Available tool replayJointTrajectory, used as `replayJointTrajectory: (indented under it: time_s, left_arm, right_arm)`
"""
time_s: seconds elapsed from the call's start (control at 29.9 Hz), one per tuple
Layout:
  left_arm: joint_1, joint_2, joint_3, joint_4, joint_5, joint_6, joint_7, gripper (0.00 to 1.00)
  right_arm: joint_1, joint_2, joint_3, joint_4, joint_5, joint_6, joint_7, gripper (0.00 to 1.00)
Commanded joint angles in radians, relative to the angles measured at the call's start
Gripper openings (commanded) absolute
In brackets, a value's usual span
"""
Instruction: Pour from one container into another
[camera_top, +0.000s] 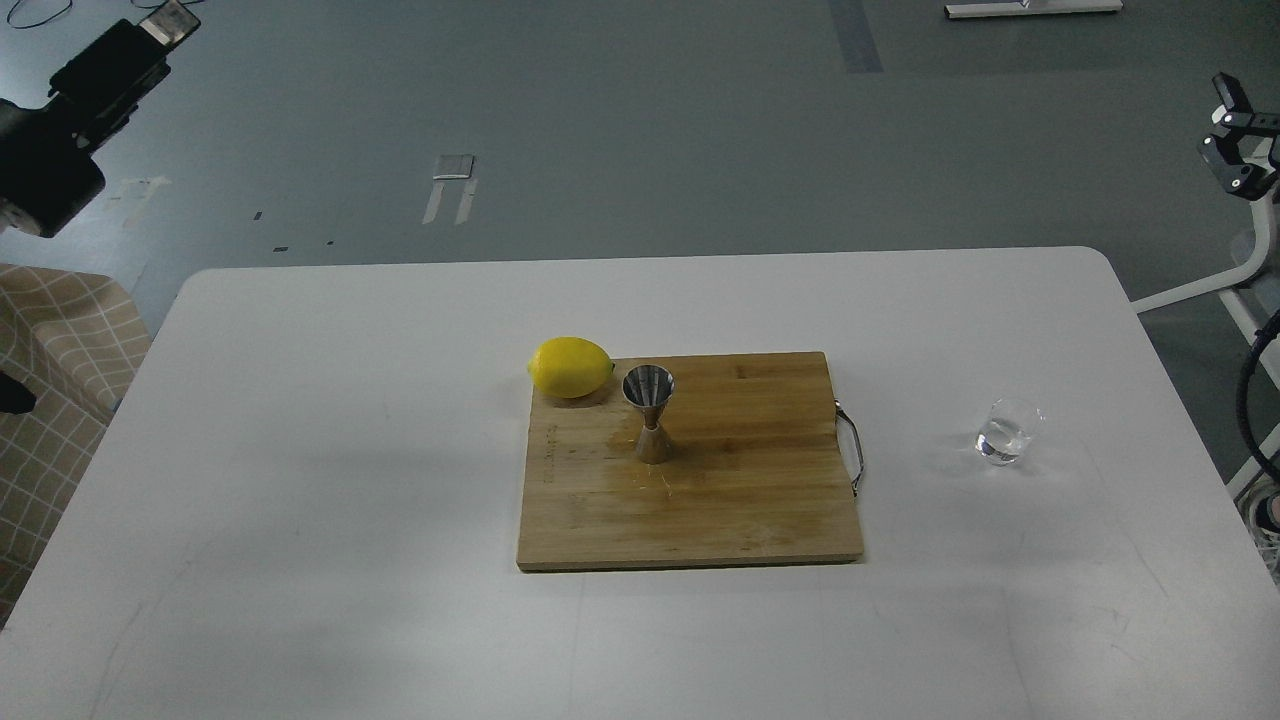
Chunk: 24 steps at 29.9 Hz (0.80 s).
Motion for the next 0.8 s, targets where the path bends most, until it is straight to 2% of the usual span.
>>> replayJointTrajectory:
  time_s: [0.0, 0.1, 0.17, 0.23, 0.37, 0.57, 0.77]
  left_arm:
    - [-0.051, -0.019, -0.003, -0.006, -0.135, -0.008, 0.0, 0.97]
    - [-0.094, -0.039, -0.018, -0.01, -0.259, -0.02, 0.013, 0.97]
    - [-0.136, -0.071, -0.023, -0.01, -0.363, -0.022, 0.056, 0.97]
    - [-0.153, -0.092, -0.023, -0.01, -0.4, -0.024, 0.076, 0.97]
    - [-0.156, -0.137, -0.023, -0.01, -0.402, -0.024, 0.082, 0.97]
    - [-0.156, -0.169, -0.021, -0.01, -0.402, -0.024, 0.088, 0.97]
    - [-0.148, -0.183, -0.012, -0.012, -0.402, -0.024, 0.088, 0.97]
  right_arm:
    - [-0.079, -0.027, 0.047, 0.029, 0.0, 0.028, 0.0, 1.0]
    - [-0.139, -0.031, 0.08, 0.043, 0.0, 0.053, 0.002, 1.0]
    - [-0.2, -0.031, 0.122, 0.052, 0.0, 0.07, 0.002, 1.0]
    - [-0.246, -0.031, 0.145, 0.058, 0.0, 0.082, 0.002, 1.0]
    - [-0.315, -0.024, 0.18, 0.066, 0.008, 0.093, -0.001, 1.0]
    - [-0.455, -0.014, 0.211, 0.095, 0.207, 0.096, -0.003, 1.0]
    - [-0.541, 0.075, 0.231, 0.112, 0.337, 0.093, -0.003, 1.0]
